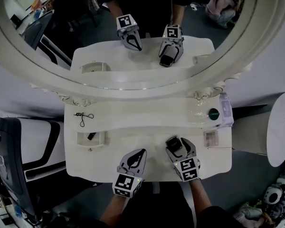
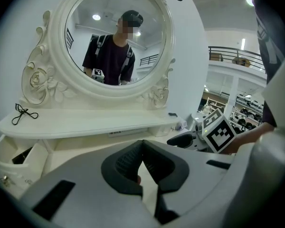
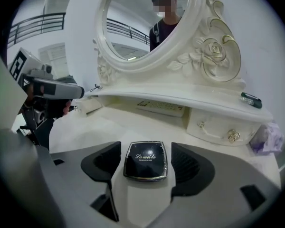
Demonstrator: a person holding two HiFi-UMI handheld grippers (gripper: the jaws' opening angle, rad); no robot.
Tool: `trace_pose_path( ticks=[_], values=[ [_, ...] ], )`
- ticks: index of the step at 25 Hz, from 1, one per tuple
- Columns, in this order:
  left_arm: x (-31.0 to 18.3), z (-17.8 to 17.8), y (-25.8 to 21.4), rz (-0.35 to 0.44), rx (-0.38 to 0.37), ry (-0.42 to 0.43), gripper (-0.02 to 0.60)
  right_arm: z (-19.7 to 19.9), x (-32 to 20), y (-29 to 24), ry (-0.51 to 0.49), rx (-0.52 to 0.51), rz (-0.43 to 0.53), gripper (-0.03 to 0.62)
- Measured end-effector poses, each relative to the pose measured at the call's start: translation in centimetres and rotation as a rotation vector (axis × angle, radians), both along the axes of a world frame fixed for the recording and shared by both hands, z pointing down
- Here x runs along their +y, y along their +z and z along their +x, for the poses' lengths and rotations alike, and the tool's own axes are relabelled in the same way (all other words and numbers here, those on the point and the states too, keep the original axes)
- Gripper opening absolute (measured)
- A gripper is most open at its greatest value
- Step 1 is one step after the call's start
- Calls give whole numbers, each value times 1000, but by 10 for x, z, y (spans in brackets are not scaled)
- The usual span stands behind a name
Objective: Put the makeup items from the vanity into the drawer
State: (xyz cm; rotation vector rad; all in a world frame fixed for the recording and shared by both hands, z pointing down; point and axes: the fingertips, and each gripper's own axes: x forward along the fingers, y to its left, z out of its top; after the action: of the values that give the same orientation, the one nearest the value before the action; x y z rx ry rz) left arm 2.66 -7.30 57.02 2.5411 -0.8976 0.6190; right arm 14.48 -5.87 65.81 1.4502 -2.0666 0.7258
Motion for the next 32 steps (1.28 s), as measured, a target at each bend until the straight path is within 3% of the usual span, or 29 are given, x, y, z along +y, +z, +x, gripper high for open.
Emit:
trace_pose_path(
  ticks=[6, 22, 32],
  values=[
    [-5, 2, 7, -2, -11, 6, 14, -2, -4, 16, -32, 68, -28, 322],
    [2, -1, 19, -26, -24, -1, 14, -3, -4, 30, -24, 73, -49, 322],
    [3, -4, 3, 4, -7, -16, 14, 4, -3, 10, 16, 58, -10, 322]
  ],
)
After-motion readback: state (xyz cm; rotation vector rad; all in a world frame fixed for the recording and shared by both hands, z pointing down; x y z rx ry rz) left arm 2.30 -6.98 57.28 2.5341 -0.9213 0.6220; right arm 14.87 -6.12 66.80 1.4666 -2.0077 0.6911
